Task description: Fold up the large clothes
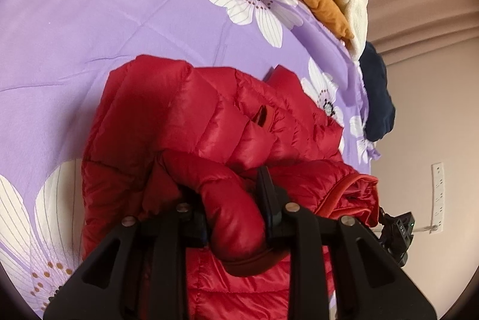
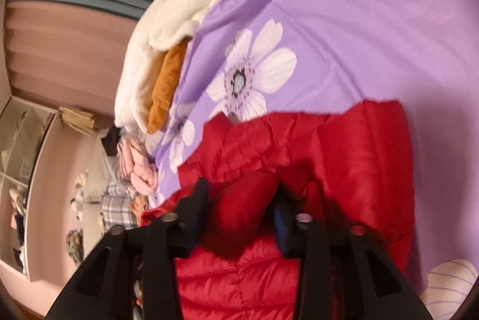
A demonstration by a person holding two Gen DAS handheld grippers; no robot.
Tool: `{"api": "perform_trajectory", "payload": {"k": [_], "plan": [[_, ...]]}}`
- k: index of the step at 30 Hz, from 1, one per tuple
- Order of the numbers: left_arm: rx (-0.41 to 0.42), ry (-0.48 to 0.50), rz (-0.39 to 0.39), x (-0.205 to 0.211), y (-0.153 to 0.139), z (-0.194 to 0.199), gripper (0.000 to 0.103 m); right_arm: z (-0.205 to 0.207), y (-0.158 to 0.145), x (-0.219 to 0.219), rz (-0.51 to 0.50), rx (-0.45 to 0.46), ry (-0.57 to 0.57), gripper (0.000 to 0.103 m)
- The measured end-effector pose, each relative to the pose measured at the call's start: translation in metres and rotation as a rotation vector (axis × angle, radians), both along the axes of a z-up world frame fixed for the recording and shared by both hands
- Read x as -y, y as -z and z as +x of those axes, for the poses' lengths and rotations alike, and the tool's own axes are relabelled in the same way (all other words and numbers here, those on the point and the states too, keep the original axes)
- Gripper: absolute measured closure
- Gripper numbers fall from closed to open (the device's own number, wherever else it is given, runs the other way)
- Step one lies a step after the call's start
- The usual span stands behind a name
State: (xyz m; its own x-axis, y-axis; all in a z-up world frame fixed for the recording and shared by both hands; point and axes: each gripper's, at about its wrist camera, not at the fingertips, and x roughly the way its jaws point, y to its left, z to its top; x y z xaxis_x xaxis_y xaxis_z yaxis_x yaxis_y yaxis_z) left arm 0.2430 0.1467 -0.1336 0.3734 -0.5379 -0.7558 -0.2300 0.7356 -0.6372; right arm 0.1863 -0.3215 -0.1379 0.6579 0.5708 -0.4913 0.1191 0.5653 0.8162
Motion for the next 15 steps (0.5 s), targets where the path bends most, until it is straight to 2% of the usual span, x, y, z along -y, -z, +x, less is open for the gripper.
{"api": "perform_trajectory", "payload": {"k": [2, 6, 8, 12, 15], "plan": [[0.002, -0.007, -0.007, -0.003, -0.002, 0.001, 0.075, -0.004, -0.004, 0.004, -0.006, 0.016, 0.027, 0.050], [0.014, -0.024, -0.021, -0.007, -0.009, 0.002, 0.073, -0.005, -0.011, 0.014, -0.035, 0.024, 0.068, 0.047], [0.017, -0.033, -0.020, -0.008, -0.013, 0.002, 0.072, -0.008, -0.013, 0.019, -0.067, 0.019, 0.097, 0.041], [0.035, -0.031, -0.016, -0.012, -0.024, 0.002, 0.067, -0.013, -0.023, 0.025, -0.130, 0.040, 0.124, 0.041], [0.057, -0.037, -0.040, -0.018, -0.036, 0.001, 0.057, -0.018, -0.037, 0.023, -0.205, 0.083, 0.122, 0.041]]}}
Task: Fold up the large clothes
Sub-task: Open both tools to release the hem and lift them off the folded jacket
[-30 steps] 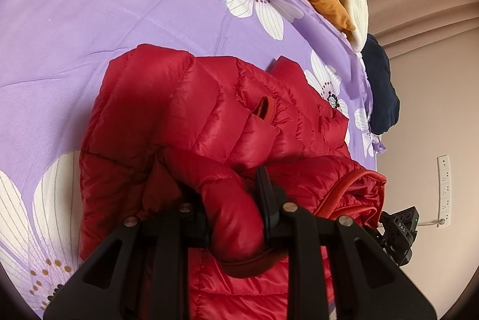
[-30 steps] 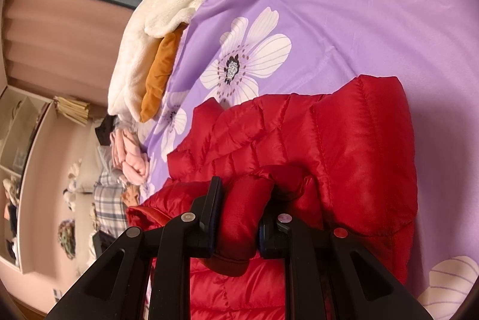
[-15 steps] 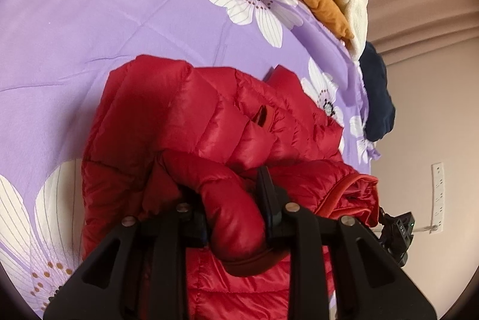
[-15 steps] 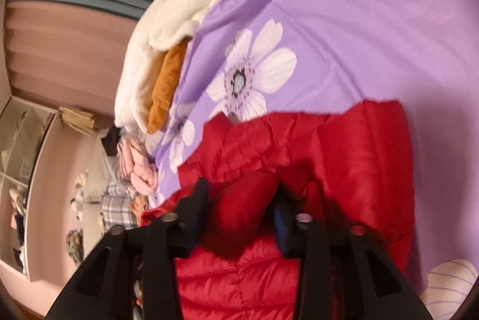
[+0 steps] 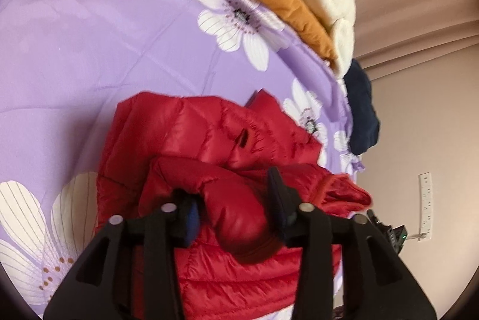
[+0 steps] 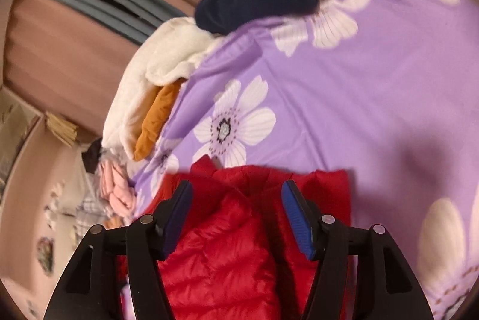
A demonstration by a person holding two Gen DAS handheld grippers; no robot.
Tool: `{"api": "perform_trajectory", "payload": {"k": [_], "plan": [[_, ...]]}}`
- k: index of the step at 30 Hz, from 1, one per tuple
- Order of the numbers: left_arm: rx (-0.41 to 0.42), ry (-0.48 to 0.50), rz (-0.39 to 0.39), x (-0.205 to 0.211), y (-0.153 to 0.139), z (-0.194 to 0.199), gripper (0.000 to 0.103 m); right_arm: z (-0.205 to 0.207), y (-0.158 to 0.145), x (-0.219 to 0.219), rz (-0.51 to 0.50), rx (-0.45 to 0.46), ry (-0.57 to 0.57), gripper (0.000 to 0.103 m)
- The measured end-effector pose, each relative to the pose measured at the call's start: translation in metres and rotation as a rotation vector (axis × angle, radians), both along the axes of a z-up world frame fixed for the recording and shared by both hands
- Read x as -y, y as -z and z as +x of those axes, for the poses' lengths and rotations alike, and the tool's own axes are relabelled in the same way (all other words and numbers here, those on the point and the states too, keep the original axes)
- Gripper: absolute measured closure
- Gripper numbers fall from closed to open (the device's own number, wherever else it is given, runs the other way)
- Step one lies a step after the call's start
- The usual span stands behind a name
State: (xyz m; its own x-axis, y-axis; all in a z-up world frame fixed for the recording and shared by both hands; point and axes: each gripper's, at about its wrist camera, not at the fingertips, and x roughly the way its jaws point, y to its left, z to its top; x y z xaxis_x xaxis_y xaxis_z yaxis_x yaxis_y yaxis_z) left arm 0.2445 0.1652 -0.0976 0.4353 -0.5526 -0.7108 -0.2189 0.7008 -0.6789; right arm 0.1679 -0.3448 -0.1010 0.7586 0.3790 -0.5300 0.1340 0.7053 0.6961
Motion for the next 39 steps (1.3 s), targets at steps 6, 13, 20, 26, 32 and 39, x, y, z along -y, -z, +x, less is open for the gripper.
{"api": "perform_trajectory", "payload": {"k": [6, 13, 20, 26, 32, 39], "plan": [[0.117, -0.043, 0.118, -0.008, -0.039, -0.008, 0.024, -0.011, -0.027, -0.021, -0.161, 0.089, -0.086, 0.041], [0.188, 0.118, 0.371, 0.042, -0.025, -0.017, 0.034, 0.002, -0.021, -0.072, -0.340, 0.089, -0.250, 0.041], [0.129, 0.247, 0.510, 0.076, 0.034, 0.002, 0.043, 0.036, 0.025, -0.092, -0.476, -0.091, -0.284, 0.041], [0.117, 0.260, 0.472, 0.077, 0.044, 0.018, 0.042, 0.040, 0.041, -0.089, -0.501, -0.122, -0.280, 0.041], [0.105, 0.265, 0.465, 0.081, 0.045, 0.030, 0.041, 0.041, 0.043, -0.086, -0.494, -0.131, -0.259, 0.041], [0.143, 0.214, 0.450, 0.070, 0.022, 0.013, 0.041, 0.023, 0.018, -0.096, -0.577, -0.073, -0.213, 0.041]]}}
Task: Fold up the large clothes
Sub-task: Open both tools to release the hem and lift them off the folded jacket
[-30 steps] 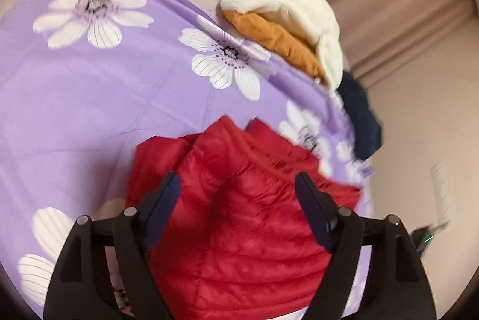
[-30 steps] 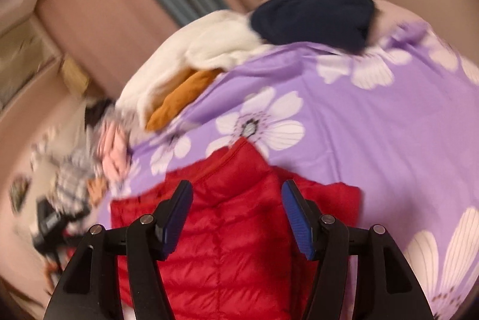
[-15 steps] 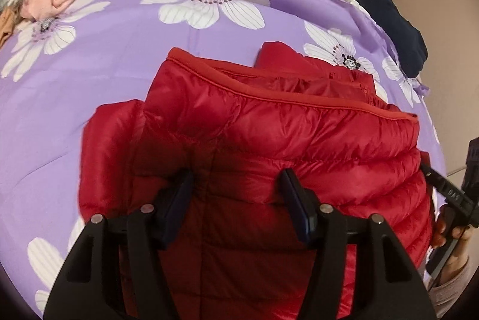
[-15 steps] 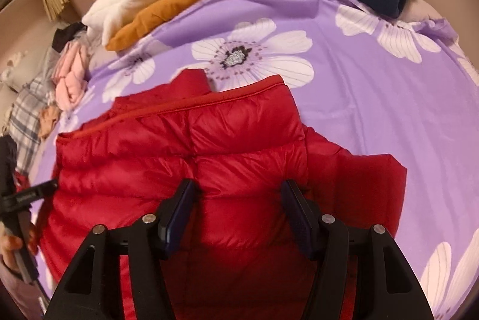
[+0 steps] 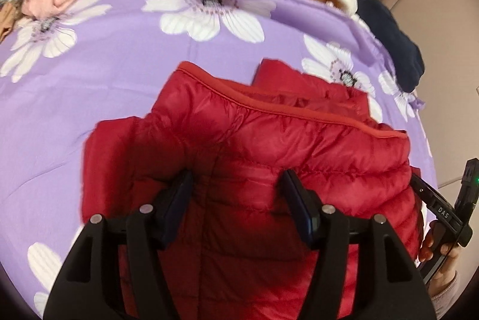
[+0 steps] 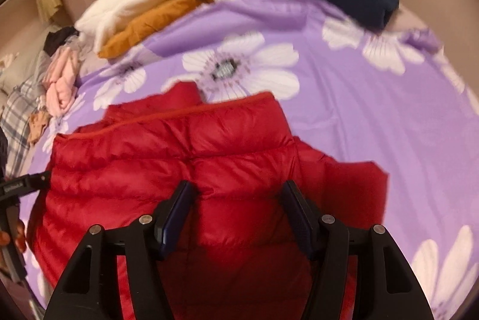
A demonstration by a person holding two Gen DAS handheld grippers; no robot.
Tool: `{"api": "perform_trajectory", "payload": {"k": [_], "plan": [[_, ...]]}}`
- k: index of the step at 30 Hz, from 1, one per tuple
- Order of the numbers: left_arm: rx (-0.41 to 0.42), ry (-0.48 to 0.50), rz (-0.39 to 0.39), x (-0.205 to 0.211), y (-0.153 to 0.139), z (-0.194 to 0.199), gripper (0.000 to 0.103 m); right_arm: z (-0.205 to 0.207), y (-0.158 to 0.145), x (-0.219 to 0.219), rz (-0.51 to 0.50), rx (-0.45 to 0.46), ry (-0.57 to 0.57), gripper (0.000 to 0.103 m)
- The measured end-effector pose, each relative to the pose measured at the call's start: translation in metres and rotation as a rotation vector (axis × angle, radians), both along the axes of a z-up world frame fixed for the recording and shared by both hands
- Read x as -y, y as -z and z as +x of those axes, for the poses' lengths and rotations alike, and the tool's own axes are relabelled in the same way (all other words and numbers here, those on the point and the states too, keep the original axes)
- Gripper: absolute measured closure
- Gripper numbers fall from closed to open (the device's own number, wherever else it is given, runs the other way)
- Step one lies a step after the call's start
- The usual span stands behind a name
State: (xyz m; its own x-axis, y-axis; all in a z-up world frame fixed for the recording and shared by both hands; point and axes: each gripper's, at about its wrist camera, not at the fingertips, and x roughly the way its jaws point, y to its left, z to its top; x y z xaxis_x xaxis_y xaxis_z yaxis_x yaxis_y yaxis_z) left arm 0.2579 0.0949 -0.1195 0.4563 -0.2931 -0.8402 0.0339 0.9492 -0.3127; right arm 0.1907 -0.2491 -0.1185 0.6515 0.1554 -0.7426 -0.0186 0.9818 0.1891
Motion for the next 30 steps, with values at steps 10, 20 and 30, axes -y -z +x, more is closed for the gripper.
{"api": "perform_trajectory", "payload": {"k": [10, 20, 30], "plan": [[0.119, -0.090, 0.020, -0.045, -0.037, -0.072, 0.029, -0.045, -0.038, -0.035, -0.053, 0.140, -0.126, 0.041], [0.043, -0.183, -0.040, -0.080, -0.010, -0.107, 0.029, -0.066, -0.033, -0.072, -0.039, 0.127, -0.233, 0.041], [0.010, -0.199, -0.085, -0.083, 0.007, -0.109, 0.026, -0.066, -0.027, -0.102, -0.036, 0.107, -0.296, 0.041]]}}
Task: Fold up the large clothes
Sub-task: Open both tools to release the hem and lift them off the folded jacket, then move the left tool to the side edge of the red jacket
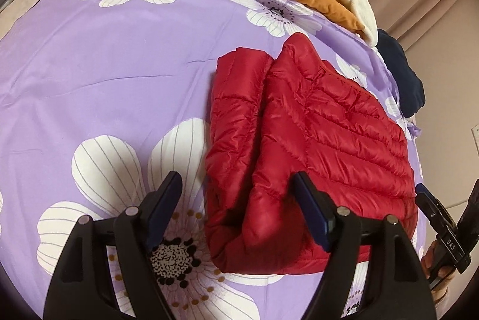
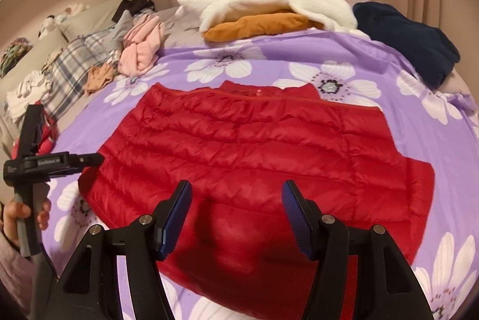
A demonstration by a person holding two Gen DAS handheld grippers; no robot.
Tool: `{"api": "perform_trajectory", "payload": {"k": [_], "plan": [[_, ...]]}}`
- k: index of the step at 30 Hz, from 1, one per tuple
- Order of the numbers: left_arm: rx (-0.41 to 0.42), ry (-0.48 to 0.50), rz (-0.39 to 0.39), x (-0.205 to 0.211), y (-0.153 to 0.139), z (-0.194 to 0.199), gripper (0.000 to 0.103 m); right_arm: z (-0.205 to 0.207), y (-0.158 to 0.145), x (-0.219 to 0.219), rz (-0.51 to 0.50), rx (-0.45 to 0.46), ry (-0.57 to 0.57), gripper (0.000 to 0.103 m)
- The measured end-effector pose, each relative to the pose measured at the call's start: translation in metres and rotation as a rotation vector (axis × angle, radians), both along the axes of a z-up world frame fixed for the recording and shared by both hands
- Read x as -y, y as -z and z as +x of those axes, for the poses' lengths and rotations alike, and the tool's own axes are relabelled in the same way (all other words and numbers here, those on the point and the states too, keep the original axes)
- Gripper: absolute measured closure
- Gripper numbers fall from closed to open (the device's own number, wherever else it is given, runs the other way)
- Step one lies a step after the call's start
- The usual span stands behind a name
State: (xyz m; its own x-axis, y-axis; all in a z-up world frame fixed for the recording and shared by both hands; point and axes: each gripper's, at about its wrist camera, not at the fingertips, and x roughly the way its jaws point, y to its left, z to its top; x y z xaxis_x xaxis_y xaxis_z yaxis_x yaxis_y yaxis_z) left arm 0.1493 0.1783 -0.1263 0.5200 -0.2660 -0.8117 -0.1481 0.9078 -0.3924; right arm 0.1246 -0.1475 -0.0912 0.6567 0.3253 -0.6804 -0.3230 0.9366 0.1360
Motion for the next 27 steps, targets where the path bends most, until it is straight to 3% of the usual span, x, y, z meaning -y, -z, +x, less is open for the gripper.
{"api": "perform_trajectory", "payload": {"k": [15, 24, 27], "plan": [[0.007, 0.026, 0.030, 0.006, 0.006, 0.004, 0.025, 0.008, -0.003, -0.025, -0.017, 0.015, -0.054, 0.041], [-0.016, 0.024, -0.011, 0.005, 0.014, 0.011, 0.021, 0.028, 0.005, -0.035, -0.058, 0.003, -0.034, 0.041], [-0.041, 0.024, -0.045, 0.001, 0.020, 0.015, 0.020, 0.037, 0.015, -0.037, -0.087, -0.040, -0.015, 0.041]]}}
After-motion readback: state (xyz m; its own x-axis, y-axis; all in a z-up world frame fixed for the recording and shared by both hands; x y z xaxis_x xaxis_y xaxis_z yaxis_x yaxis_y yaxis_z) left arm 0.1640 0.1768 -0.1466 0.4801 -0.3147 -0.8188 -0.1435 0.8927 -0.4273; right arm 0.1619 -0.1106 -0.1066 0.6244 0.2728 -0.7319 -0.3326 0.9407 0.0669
